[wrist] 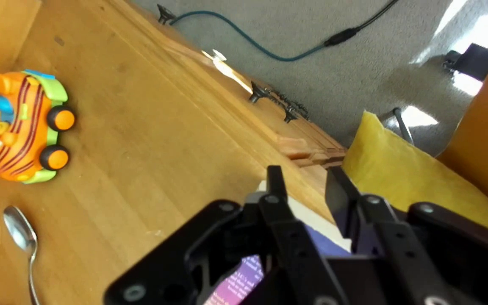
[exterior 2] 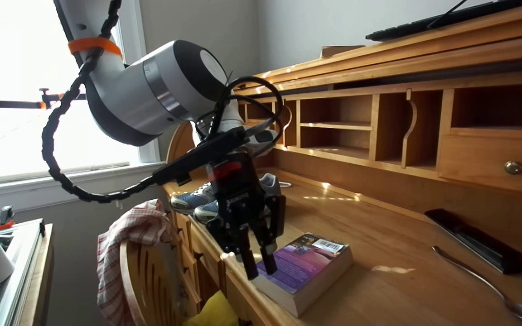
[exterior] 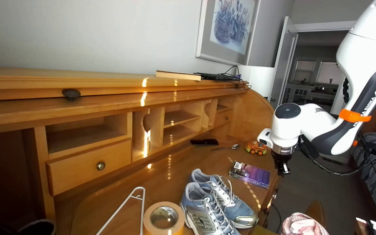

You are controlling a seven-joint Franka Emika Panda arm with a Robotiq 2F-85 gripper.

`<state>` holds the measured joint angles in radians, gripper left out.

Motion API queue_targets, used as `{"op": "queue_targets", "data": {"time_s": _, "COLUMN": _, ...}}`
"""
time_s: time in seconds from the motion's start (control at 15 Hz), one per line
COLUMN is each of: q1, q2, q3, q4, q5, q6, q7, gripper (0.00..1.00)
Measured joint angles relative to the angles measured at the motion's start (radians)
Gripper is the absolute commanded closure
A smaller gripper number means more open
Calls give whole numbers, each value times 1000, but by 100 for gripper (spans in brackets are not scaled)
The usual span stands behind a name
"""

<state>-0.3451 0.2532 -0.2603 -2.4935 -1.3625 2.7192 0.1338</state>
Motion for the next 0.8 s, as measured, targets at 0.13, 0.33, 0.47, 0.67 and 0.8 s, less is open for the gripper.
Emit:
{"op": "queue_targets", "data": {"time_s": 0.13, "q1": 1, "q2": 0, "q3": -9, "q4": -5, "q5": -3, "q6": -17, "q7": -6, "gripper": 43}}
{"op": "queue_targets", "data": {"time_s": 0.33, "q1": 1, "q2": -1, "q3": -13, "q4": -4, "q5": -3, "q6": -5, "q7": 1, "gripper": 42}}
{"op": "queue_targets", "data": {"time_s": 0.47, "q1": 0, "q2": -1, "q3": -12, "q4": 1, "q5": 0, "q6": 24, "q7": 12, "gripper": 26}}
{"op": "queue_targets", "data": {"time_s": 0.67, "q1": -3, "q2": 13, "q3": -12, "q4": 19, "q5": 2, "q6": 73, "q7": 36, "gripper": 56}}
{"op": "queue_targets", "data": {"time_s": 0.8, "q1": -13, "q2": 44, "q3": -12, "q4": 44, "q5": 10, "q6": 106, "q7": 50, "gripper": 62}}
